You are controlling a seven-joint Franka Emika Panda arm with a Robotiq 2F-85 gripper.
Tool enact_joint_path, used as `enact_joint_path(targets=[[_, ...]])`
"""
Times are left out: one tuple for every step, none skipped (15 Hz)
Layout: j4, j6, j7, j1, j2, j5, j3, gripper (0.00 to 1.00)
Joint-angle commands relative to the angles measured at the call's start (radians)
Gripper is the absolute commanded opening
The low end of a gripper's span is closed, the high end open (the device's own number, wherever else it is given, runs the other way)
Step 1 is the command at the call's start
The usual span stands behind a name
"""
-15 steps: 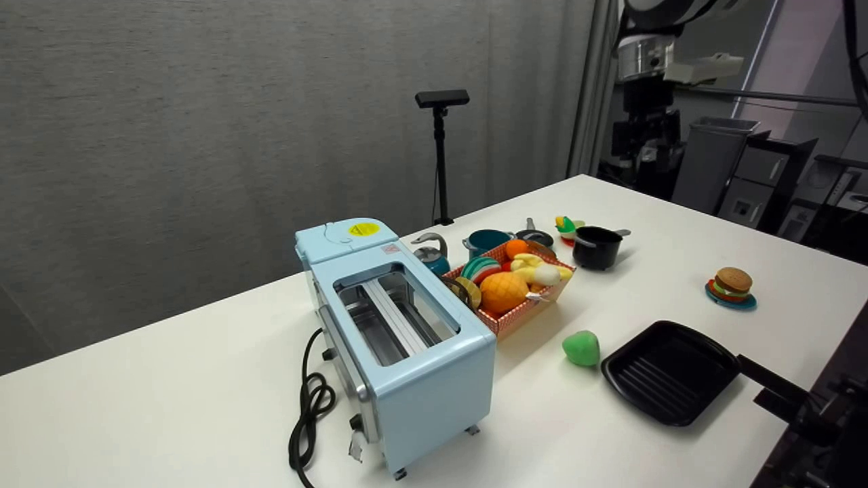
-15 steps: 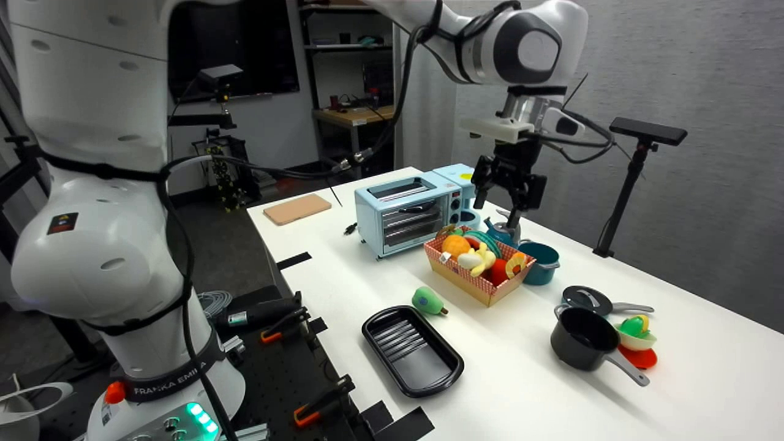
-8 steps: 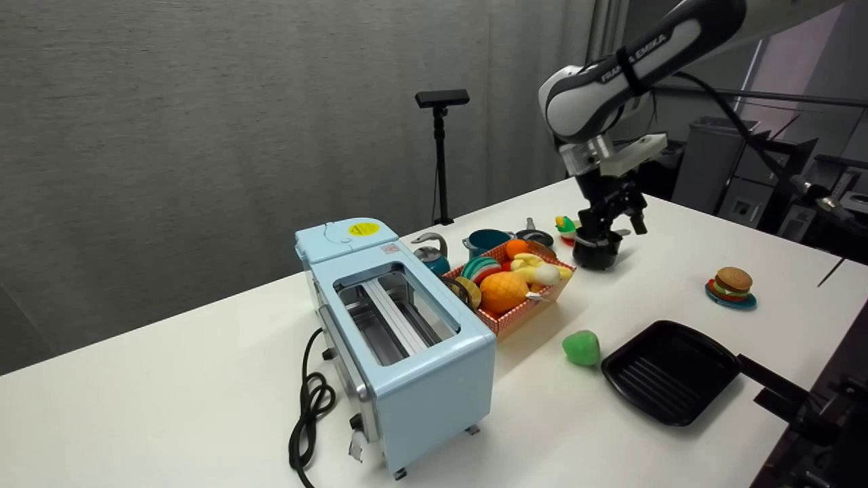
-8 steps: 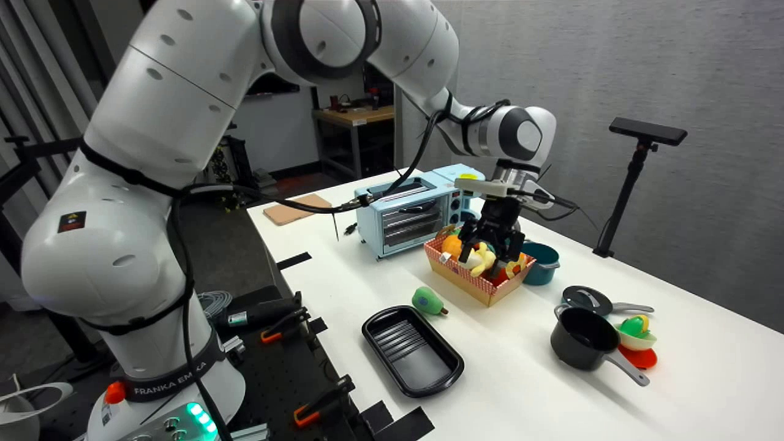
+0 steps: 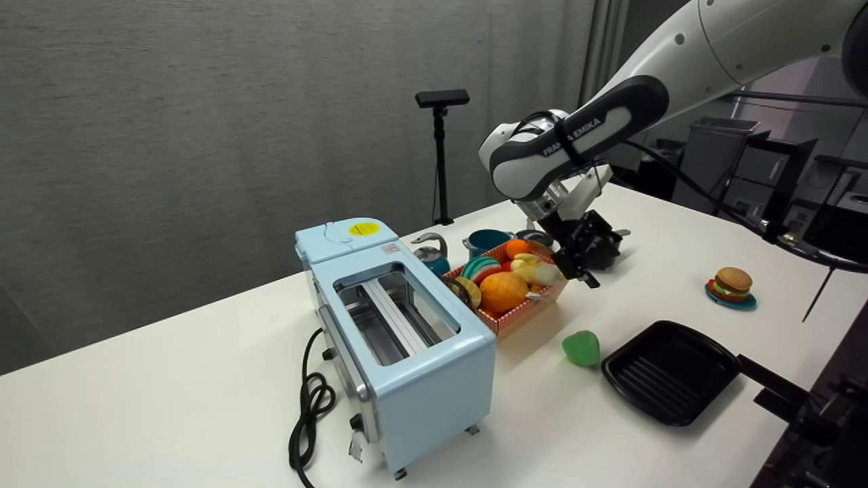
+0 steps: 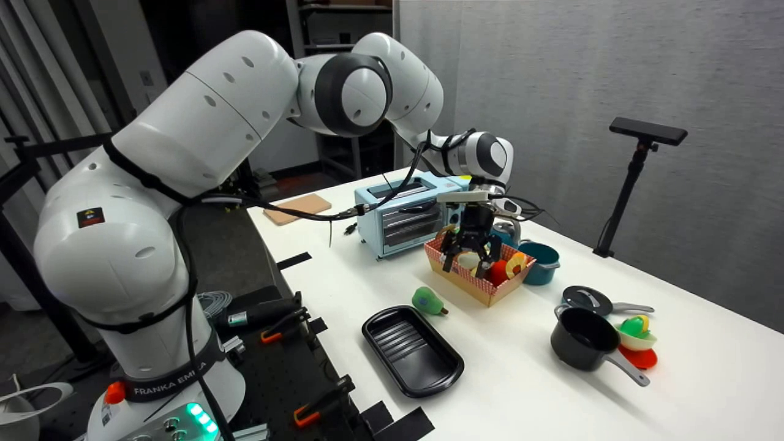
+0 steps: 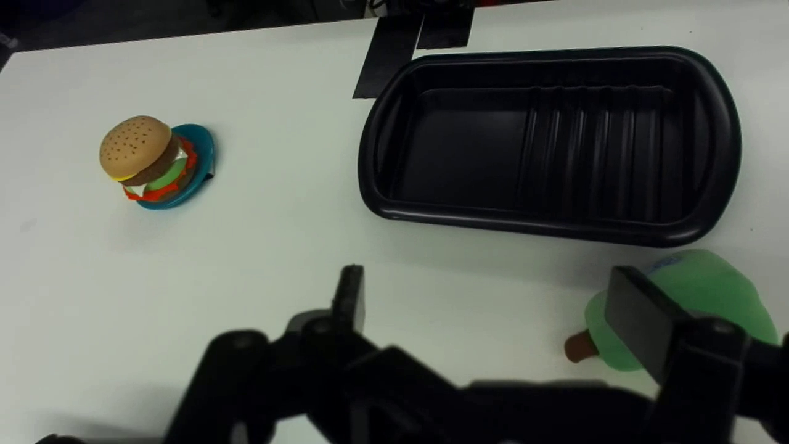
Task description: Take the banana plush toy from the box and put it in the black pot
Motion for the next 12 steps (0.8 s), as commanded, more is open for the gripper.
enact_joint_path(targets=[[0.143, -0.086, -0.048, -0.002, 0.064, -0.033, 0.003, 1.0], [0.162, -0.086, -0.06, -0.006, 0.068, -0.033, 0.004, 0.99], [0.182, -0.082, -0.077, -0.007, 0.073, -0.04, 0.004, 0.99], [0.201, -0.075, -0.087, -0.007, 0.077, -0.044, 0.004, 0.99], [0.225, -0.069, -0.097, -0.005, 0.085, -0.05, 0.003, 0.99], [0.247, -0.066, -0.104, -0.002, 0.093, -0.053, 0.002, 1.0], [0.271, -0.063, -0.112, 0.001, 0.103, -0.057, 0.002, 0.98], [0.293, -0.059, -0.12, 0.005, 0.113, -0.062, 0.002, 0.97], [0.315, -0.052, -0.13, 0.009, 0.123, -0.068, 0.002, 0.94], [0.337, -0.045, -0.135, 0.013, 0.134, -0.075, 0.0, 0.95], [0.359, -0.04, -0.138, 0.018, 0.146, -0.08, -0.002, 0.95], [0.382, -0.032, -0.141, 0.022, 0.16, -0.084, -0.003, 0.96]])
